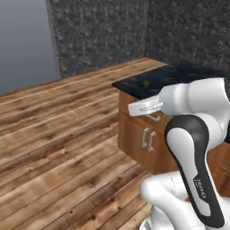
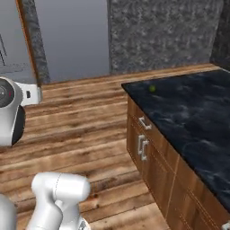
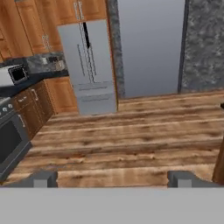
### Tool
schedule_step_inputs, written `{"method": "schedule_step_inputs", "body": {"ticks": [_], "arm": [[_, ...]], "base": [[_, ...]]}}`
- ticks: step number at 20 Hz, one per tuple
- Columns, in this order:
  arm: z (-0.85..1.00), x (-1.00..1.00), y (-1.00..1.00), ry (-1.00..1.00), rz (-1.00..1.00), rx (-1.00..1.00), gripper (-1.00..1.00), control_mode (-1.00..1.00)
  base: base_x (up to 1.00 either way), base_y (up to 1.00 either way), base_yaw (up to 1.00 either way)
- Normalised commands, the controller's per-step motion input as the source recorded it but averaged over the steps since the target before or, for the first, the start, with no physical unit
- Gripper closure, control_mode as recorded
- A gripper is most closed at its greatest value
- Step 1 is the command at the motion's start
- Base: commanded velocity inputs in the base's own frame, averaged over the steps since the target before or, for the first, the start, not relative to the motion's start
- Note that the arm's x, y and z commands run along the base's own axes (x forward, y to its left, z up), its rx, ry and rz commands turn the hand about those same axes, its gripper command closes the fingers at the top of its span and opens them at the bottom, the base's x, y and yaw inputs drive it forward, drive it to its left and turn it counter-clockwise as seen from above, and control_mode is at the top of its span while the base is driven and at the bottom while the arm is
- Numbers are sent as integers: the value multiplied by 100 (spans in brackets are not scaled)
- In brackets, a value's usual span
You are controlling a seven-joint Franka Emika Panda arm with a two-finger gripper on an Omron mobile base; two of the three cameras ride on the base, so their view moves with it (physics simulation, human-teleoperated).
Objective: Open the cabinet directly in front. Then move the beer and the mug to the dining counter with the jar on it.
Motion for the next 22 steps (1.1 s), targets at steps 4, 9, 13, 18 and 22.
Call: {"method": "schedule_step_inputs", "body": {"ticks": [4,9,13,18,22], "arm": [[0,0,0,0,0,0,-100,100],[0,0,0,0,0,0,-100,100],[0,0,0,0,0,0,-100,100],[0,0,0,0,0,0,-100,100],[0,0,0,0,0,0,-100,100]], "base": [[0,0,98],[80,0,45],[100,0,18],[100,0,17],[100,0,14]]}}
